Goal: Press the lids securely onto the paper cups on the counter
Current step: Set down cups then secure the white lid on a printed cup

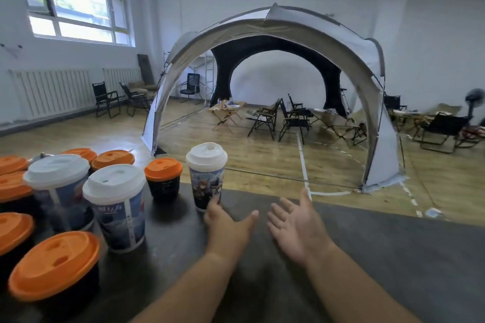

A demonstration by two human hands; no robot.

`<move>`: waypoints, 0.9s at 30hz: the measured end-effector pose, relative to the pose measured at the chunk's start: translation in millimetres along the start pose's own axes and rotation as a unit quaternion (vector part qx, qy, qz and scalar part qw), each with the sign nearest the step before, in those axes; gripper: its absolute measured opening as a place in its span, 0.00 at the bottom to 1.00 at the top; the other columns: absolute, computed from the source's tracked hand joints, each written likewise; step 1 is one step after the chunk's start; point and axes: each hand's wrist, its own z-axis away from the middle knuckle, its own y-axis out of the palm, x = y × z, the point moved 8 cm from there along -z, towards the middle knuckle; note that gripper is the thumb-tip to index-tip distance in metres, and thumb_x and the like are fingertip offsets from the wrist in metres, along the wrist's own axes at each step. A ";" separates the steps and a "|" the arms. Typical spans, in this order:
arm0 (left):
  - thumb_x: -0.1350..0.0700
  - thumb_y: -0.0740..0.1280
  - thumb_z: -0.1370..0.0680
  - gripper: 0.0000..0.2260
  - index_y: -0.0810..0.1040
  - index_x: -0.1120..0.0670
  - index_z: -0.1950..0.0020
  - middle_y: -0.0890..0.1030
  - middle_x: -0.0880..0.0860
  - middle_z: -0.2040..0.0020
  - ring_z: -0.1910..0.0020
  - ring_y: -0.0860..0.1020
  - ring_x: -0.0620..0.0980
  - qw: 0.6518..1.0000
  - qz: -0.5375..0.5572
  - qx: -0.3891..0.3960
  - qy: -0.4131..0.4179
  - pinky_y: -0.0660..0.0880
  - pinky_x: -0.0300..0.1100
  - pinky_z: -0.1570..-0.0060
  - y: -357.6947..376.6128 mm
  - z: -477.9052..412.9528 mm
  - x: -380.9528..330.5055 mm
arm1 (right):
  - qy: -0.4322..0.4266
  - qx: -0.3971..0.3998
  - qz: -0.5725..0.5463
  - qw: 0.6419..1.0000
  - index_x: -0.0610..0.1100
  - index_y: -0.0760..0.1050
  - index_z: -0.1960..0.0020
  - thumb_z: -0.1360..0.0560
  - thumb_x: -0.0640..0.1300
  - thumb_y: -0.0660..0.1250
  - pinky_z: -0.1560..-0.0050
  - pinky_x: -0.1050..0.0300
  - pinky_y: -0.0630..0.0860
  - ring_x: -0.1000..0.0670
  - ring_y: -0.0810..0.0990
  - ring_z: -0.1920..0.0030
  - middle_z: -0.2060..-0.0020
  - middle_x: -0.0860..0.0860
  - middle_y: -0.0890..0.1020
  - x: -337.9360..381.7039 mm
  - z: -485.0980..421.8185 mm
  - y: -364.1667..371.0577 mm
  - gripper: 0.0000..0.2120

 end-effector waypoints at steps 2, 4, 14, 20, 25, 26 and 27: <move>0.56 0.76 0.29 0.35 0.60 0.51 0.27 0.69 0.53 0.33 0.36 0.70 0.50 0.989 0.096 0.114 -0.003 0.69 0.47 0.33 49.4 30.7 -9.4 | -0.027 -0.017 -0.032 0.999 0.43 0.55 0.21 0.19 0.65 0.49 0.23 0.42 0.55 0.39 0.58 0.22 0.23 0.40 0.61 29.7 21.2 -35.6 0.36; 0.59 0.74 0.27 0.30 0.62 0.50 0.30 0.73 0.52 0.40 0.41 0.74 0.49 0.959 0.182 0.215 -0.039 0.73 0.47 0.38 100.6 58.9 -23.0 | -0.063 -0.043 -0.045 0.996 0.45 0.59 0.22 0.20 0.65 0.49 0.28 0.40 0.60 0.38 0.64 0.25 0.26 0.40 0.67 61.3 47.9 -73.7 0.34; 0.63 0.68 0.24 0.13 0.73 0.53 0.41 0.79 0.57 0.48 0.53 0.78 0.51 0.818 0.121 0.552 -0.109 0.75 0.44 0.58 315.3 243.7 -88.7 | -0.246 -0.215 -0.122 0.937 0.47 0.74 0.38 0.19 0.56 0.59 0.47 0.45 0.76 0.43 0.78 0.42 0.38 0.44 0.78 190.5 226.1 -274.3 0.17; 0.62 0.69 0.23 0.12 0.74 0.53 0.42 0.78 0.56 0.53 0.56 0.76 0.51 0.766 0.049 0.638 -0.065 0.75 0.43 0.62 434.2 358.5 -120.7 | -0.328 -0.325 -0.134 0.877 0.46 0.75 0.42 0.19 0.47 0.60 0.58 0.52 0.73 0.45 0.79 0.52 0.46 0.46 0.78 269.4 332.4 -387.7 0.09; 0.57 0.69 0.22 0.15 0.72 0.53 0.37 0.78 0.54 0.47 0.50 0.76 0.51 0.734 0.032 0.677 -0.044 0.76 0.44 0.57 548.6 439.4 -156.6 | -0.329 -0.397 -0.082 0.853 0.45 0.75 0.47 0.18 0.46 0.61 0.56 0.53 0.75 0.46 0.80 0.50 0.42 0.47 0.78 345.7 390.3 -482.0 0.07; 0.57 0.69 0.23 0.17 0.71 0.53 0.36 0.78 0.54 0.46 0.49 0.77 0.51 0.730 0.028 0.682 -0.042 0.77 0.43 0.56 572.0 452.1 -162.3 | -0.328 -0.412 -0.067 0.847 0.44 0.75 0.46 0.18 0.46 0.61 0.53 0.52 0.76 0.46 0.80 0.48 0.40 0.47 0.77 362.3 397.8 -500.7 0.07; 0.56 0.70 0.23 0.18 0.71 0.53 0.35 0.78 0.54 0.45 0.49 0.77 0.51 0.726 0.022 0.687 -0.038 0.77 0.43 0.56 595.5 463.8 -168.1 | -0.328 -0.426 -0.052 0.842 0.43 0.75 0.44 0.18 0.46 0.61 0.49 0.50 0.77 0.45 0.79 0.46 0.38 0.47 0.77 380.1 405.1 -518.5 0.08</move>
